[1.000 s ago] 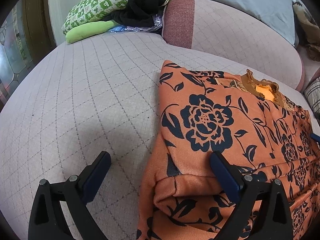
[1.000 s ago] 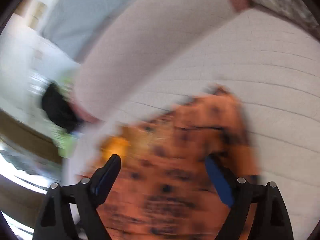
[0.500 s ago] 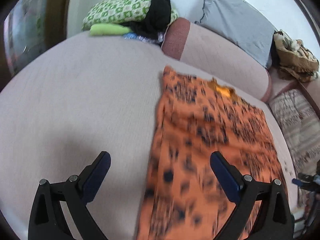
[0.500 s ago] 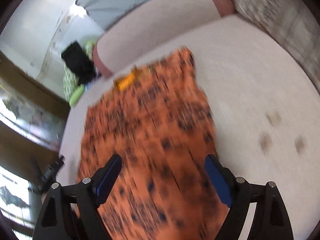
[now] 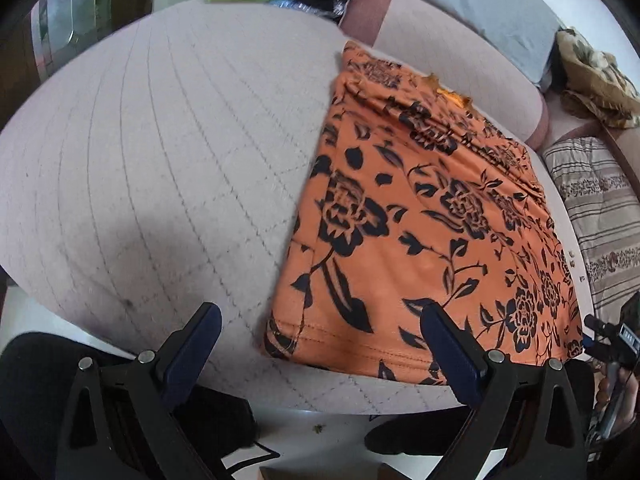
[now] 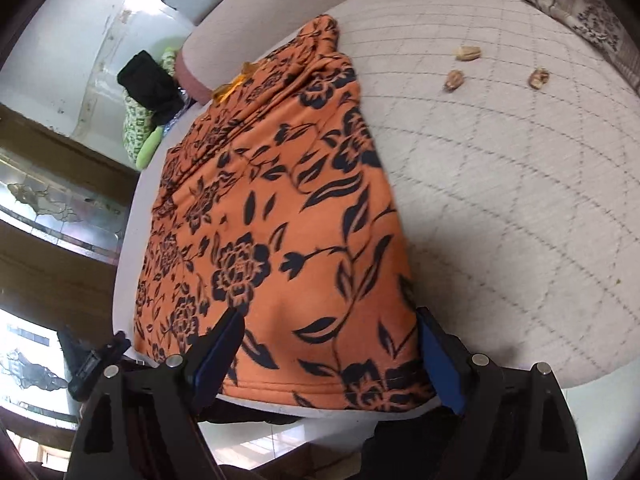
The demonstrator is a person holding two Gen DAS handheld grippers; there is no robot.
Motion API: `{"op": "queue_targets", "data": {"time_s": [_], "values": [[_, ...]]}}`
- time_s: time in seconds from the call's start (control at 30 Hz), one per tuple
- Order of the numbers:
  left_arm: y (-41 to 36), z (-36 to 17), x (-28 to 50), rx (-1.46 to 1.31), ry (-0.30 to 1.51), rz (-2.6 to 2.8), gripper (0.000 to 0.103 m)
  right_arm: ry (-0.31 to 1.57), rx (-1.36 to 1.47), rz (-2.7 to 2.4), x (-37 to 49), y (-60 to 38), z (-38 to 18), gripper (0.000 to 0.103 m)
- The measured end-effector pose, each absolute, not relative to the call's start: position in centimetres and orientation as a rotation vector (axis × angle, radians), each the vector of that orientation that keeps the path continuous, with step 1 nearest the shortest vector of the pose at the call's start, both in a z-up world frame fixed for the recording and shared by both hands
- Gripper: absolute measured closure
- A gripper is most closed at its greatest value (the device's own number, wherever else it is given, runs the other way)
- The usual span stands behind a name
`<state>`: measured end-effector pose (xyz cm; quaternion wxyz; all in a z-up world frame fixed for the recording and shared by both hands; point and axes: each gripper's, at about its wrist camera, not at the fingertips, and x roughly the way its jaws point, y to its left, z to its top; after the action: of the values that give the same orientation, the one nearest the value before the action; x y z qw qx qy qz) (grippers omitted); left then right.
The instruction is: Fold small clothes
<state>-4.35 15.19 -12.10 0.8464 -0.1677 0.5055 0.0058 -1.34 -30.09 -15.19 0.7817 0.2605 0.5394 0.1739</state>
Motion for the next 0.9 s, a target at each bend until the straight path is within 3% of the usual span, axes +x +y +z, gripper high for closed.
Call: {"op": "queue_targets", "data": {"time_s": [0.13, 0.23, 0.27, 0.3, 0.37, 0.43, 0.47, 0.5, 0.57, 0.63, 0.67, 0.7, 0.73, 0.77, 0.8, 0.9], "values": [[14.9, -13.1, -4.1, -0.328, 1.114, 0.027, 0.011, 1.172, 0.57, 0.354, -1.7, -30.2, -15.7, 0.031], [14.7, -12.6, -4.4, -0.304, 1.096, 0.03, 0.047, 1.179, 0.554, 0.344, -1.9, -29.9, -15.6, 0.036], [14.7, -12.6, -4.4, -0.293, 1.094, 0.039, 0.065, 1.187, 0.545, 0.337, -1.9, -29.9, -15.7, 0.041], [15.0, -12.5, -4.5, -0.308, 1.097, 0.039, 0.073, 1.196, 0.533, 0.328, -1.9, -29.8, -15.7, 0.047], [15.5, -12.5, -4.6, -0.353, 1.095, 0.025, 0.074, 1.202, 0.529, 0.325, -2.0, -29.7, -15.5, 0.057], [15.7, -12.5, -4.4, -0.358, 1.096, 0.023, 0.074, 1.194, 0.514, 0.329, -2.1, -29.5, -15.0, 0.057], [15.6, -12.5, -4.3, -0.352, 1.093, 0.022, 0.069, 1.193, 0.502, 0.312, -2.1, -29.5, -14.9, 0.052], [15.4, -12.5, -4.3, -0.349, 1.091, 0.016, 0.054, 1.198, 0.49, 0.288, -2.1, -29.5, -15.0, 0.035], [14.7, -12.4, -4.1, -0.342, 1.088, -0.008, 0.034, 1.201, 0.492, 0.269, -2.2, -29.6, -15.3, 0.031], [13.9, -12.5, -4.0, -0.294, 1.093, 0.001, 0.034, 1.201, 0.486, 0.266, -2.3, -29.6, -15.4, 0.031], [13.7, -12.6, -3.8, -0.282, 1.089, 0.001, 0.048, 1.201, 0.494, 0.266, -2.3, -29.6, -15.5, 0.031], [13.7, -12.5, -3.9, -0.27, 1.09, 0.006, 0.08, 1.203, 0.503, 0.266, -2.3, -29.8, -15.6, 0.036], [13.8, -12.4, -3.8, -0.264, 1.093, 0.01, 0.092, 1.208, 0.509, 0.267, -2.3, -29.9, -15.6, 0.044], [14.0, -12.3, -3.7, -0.306, 1.098, -0.026, 0.093, 1.221, 0.517, 0.274, -2.2, -30.0, -15.8, 0.075], [14.5, -11.7, -3.9, -0.349, 1.081, -0.024, 0.094, 1.237, 0.551, 0.288, -2.2, -30.4, -16.1, 0.088], [14.2, -9.4, -4.3, -0.318, 0.989, -0.033, 0.094, 1.194, 0.605, 0.297, -2.6, -31.2, -15.1, 0.089]]}}
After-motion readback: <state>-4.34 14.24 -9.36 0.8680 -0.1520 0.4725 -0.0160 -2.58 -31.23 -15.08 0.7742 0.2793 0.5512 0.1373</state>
